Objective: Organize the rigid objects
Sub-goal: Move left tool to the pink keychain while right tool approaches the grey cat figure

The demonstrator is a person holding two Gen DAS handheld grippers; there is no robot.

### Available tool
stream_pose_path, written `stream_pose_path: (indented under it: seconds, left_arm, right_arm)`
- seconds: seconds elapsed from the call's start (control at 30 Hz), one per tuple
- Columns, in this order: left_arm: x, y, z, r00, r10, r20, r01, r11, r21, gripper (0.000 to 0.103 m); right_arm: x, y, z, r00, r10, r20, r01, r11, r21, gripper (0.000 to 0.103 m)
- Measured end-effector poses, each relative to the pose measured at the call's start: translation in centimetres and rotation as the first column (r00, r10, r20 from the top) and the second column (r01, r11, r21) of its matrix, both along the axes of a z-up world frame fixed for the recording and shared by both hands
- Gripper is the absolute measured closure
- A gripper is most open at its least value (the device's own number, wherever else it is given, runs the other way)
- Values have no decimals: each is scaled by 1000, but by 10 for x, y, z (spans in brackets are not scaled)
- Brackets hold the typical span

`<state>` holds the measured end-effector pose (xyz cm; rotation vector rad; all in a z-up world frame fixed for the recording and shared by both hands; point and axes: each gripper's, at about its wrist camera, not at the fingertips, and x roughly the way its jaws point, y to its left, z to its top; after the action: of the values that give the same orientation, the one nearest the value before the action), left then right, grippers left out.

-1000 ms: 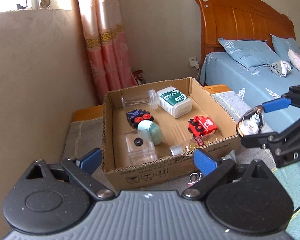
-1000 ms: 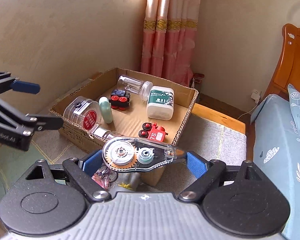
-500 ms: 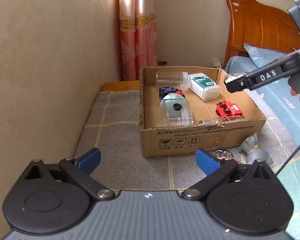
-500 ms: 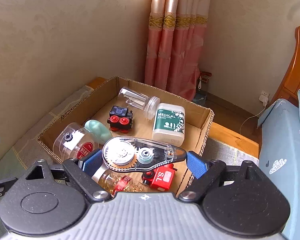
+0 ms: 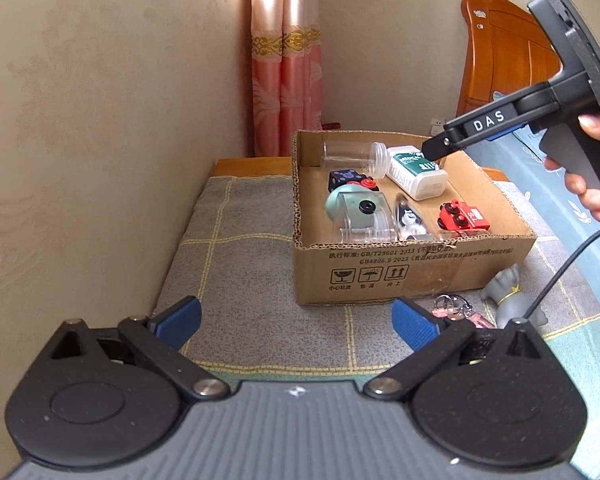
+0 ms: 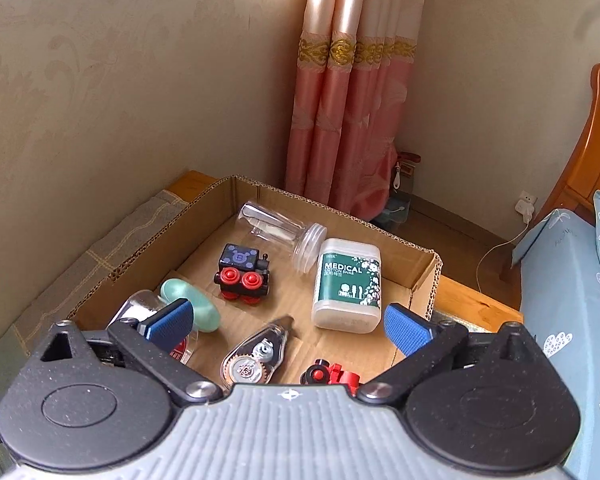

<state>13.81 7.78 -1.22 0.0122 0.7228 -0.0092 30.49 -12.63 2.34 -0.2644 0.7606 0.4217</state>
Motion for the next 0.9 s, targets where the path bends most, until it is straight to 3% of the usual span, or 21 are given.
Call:
stream_pose_path:
  seconds: [0.6, 0.9]
  left_arm:
    - [-4, -11, 1, 1000, -24, -11, 24, 1000, 4, 2]
    - [-5, -10, -2, 999, -23, -27, 23, 1000, -5, 2]
  right_arm:
    - [-44, -25, -4, 1000, -24, 6, 24, 999, 44, 0]
    - [-77, -38, -20, 996, -83, 17, 82, 995, 58, 0]
